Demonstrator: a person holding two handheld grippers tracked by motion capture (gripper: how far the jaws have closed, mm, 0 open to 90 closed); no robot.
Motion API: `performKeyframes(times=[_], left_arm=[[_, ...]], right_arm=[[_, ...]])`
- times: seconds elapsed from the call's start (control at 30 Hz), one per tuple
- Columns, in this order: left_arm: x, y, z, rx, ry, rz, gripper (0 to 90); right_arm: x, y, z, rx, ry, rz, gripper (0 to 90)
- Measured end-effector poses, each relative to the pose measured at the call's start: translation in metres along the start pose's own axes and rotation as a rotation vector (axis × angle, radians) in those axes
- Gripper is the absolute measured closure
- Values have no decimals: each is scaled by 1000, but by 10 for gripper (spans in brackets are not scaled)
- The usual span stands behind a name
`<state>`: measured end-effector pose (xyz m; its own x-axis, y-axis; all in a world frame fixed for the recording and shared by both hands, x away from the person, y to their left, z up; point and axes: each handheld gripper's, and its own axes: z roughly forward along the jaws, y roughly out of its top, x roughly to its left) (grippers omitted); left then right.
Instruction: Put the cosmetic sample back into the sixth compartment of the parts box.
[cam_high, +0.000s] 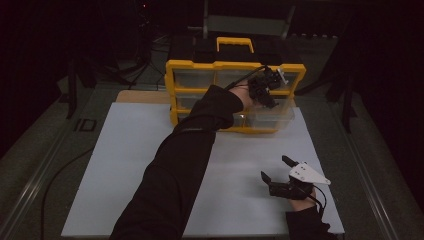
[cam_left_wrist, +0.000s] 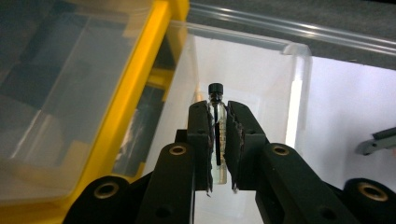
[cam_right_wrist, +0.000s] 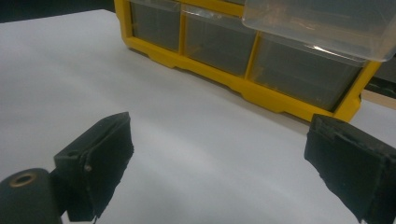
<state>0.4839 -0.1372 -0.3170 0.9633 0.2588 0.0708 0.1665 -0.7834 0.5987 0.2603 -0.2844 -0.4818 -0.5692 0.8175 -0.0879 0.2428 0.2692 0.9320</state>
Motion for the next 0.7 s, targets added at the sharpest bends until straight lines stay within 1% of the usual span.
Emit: performKeyframes(times=[0.07,0.1,0.13,0.17,0.2,0.23,0.27,0.3,0.33,0.37,0.4,0.43,0.47,0.5,0.53,0.57,0.67,0.7], left_arm=[[1,0,-1,-7,6,-6,801],[1,0,-1,-17,3,-7,760],[0,0,-2,-18,15,-8,760],[0,0,-3,-18,12,-11,693],[-1,1,-4,-13,-4,-14,612],[-4,1,-5,13,25,-12,495],[-4,1,-5,13,25,-12,427],[-5,2,-7,15,37,-15,364],[-5,2,-7,15,37,-15,316],[-7,2,-8,19,41,-13,249],[-7,2,-8,19,41,-13,206],[-10,2,-11,17,33,-17,148],[-10,2,-11,17,33,-17,126],[-12,3,-14,18,2,-26,79],[-12,3,-14,18,2,-26,45],[-15,3,-17,17,-48,-2,1],[-18,2,-22,14,-46,4,0],[-20,2,-25,6,-53,6,0]], right_arm=[[-1,-1,1,2,-1,1,77],[-1,-1,1,4,0,2,77],[-1,-1,1,4,0,2,77],[-1,-1,1,2,0,2,77],[-1,-1,1,2,0,4,77],[-1,-1,0,2,-2,3,77],[-1,-1,0,2,-2,3,77],[0,0,0,1,-3,2,77],[0,0,0,1,-3,2,77],[0,0,0,3,-5,3,77],[0,0,0,3,-5,3,77],[0,0,0,3,-7,1,77],[0,0,0,3,-7,1,77],[0,0,-1,1,-7,0,77],[0,0,-1,1,-7,0,77],[0,0,-1,2,-8,0,77],[0,0,-1,-1,-11,0,77],[0,1,-1,-3,-11,3,77]])
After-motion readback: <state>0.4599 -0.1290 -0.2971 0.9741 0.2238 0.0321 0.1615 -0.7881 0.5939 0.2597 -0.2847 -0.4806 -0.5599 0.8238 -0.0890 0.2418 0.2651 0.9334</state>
